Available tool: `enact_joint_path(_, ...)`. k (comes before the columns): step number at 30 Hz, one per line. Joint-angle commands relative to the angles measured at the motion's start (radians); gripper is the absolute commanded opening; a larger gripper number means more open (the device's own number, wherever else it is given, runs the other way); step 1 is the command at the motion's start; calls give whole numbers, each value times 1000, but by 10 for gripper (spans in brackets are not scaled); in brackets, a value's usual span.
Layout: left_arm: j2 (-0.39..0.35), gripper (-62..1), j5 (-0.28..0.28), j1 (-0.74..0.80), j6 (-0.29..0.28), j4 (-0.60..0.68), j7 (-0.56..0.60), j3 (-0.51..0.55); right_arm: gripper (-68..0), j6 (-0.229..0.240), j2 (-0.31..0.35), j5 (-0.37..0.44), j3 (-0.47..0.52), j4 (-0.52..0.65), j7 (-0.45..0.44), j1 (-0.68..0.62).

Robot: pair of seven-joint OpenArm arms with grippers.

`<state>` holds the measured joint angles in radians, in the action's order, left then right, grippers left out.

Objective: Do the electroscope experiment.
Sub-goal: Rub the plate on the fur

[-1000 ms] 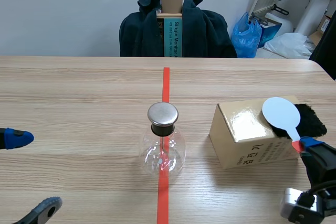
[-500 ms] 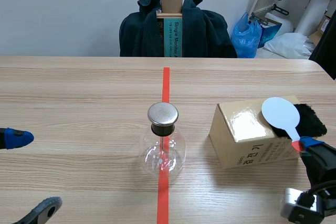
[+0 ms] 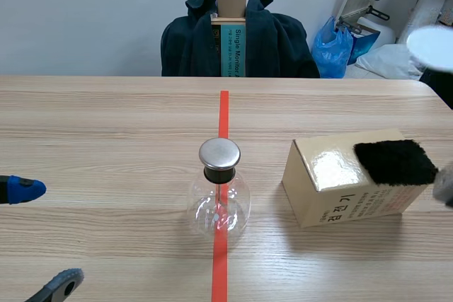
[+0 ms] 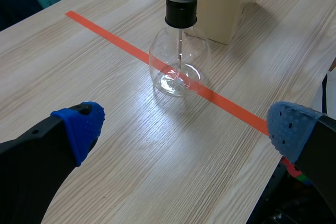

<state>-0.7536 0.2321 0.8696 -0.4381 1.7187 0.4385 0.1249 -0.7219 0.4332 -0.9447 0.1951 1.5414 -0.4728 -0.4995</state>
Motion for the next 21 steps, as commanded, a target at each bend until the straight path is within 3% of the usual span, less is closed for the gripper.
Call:
enact_joint_path(1,5,14,10,-3,2,10,14,3,-669,-61,23,37,49,55,24,14)
enact_joint_path(11,5,14,10,-3,2,10,14,3,-669,-61,35,175,209,375,72,18)
enact_joint_path(21,5,14,10,-3,2,10,14,3,-669,-61,46,220,240,522,93,61)
